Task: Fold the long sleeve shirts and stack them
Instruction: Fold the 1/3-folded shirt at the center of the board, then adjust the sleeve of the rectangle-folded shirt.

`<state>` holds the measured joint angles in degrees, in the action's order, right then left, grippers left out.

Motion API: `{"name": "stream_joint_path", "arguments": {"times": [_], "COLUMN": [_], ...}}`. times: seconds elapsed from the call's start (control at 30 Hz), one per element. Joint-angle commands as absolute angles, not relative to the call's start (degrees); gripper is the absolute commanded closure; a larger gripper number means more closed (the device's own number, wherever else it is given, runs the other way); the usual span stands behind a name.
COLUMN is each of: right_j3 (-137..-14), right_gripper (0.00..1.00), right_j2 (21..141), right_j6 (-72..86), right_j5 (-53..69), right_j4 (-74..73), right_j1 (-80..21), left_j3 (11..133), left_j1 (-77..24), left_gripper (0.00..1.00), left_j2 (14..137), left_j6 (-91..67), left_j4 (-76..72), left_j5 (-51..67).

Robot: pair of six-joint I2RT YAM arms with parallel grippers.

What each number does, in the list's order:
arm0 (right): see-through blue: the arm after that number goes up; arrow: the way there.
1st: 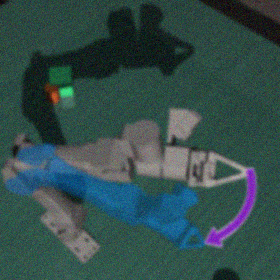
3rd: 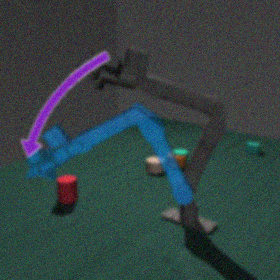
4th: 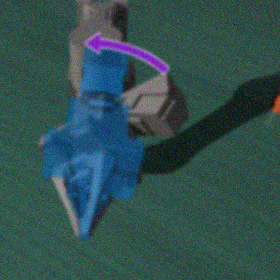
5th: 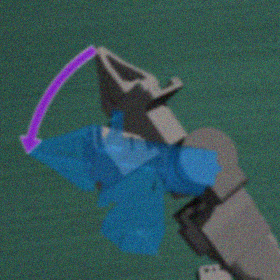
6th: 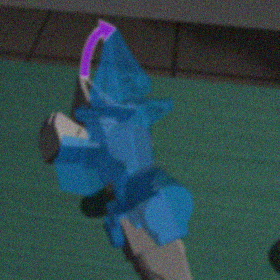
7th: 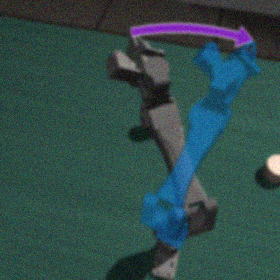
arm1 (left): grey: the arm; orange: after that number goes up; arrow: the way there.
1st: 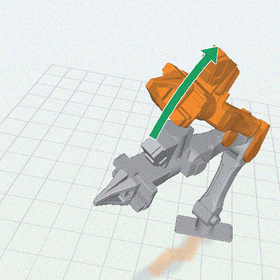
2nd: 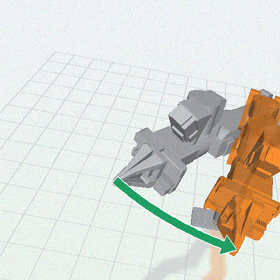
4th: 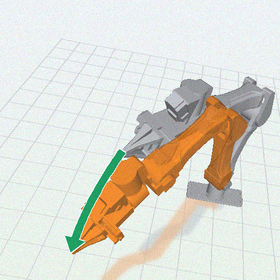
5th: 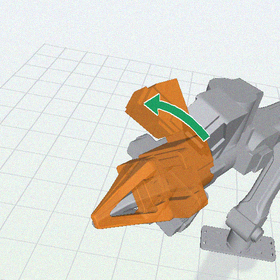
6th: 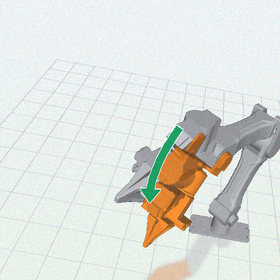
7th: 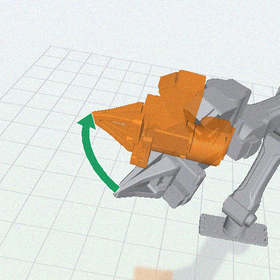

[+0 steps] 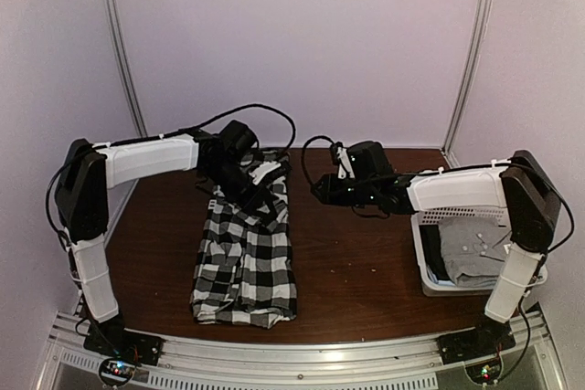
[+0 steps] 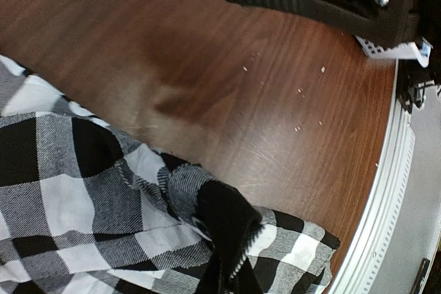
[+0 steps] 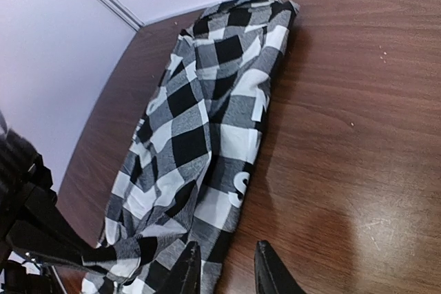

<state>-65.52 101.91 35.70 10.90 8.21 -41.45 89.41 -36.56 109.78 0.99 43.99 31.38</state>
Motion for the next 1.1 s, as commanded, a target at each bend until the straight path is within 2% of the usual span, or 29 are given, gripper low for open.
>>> {"name": "stream_joint_path", "arguments": {"times": [0.0,0.23,0.33,0.43,0.5,0.6,0.8,1.07], "right_j3": [-65.5,-65.2,-65.3,-65.6,-65.8,-65.6,-66.4,-69.7], "right_gripper": [0.72,0.71,0.71,0.7,0.7,0.68,0.59,0.51], "right_j2": [99.7,101.4,102.2,102.7,102.8,102.3,101.8,104.4], "right_j6": [30.8,27.7,26.5,25.7,25.0,22.9,18.3,14.8], "right_j5": [8.4,11.7,12.8,13.8,14.6,14.6,11.9,5.8], "right_j4": [3.6,1.4,0.6,0.4,-0.9,-2.6,-7.5,-13.3], "right_j1": [-41.9,-42.2,-43.0,-43.8,-44.5,-46.1,-50.5,-56.5], "left_j3": [90.5,88.0,86.6,84.2,82.3,79.7,73.3,71.2], "left_j1": [-38.4,-38.9,-39.1,-39.1,-39.1,-38.0,-29.3,-24.3], "left_gripper": [0.95,0.9,0.83,0.69,0.55,0.45,0.47,0.51], "left_j2": [110.4,107.9,107.5,105.7,103.3,99.3,97.2,103.4], "left_j6": [3.8,4.6,4.3,2.1,-1.7,-10.6,-29.2,-40.0], "left_j4": [46.3,47.2,47.9,45.3,41.8,35.9,27.2,17.2], "left_j5": [33.7,35.0,33.1,32.0,29.0,20.5,13.4,17.5]}}
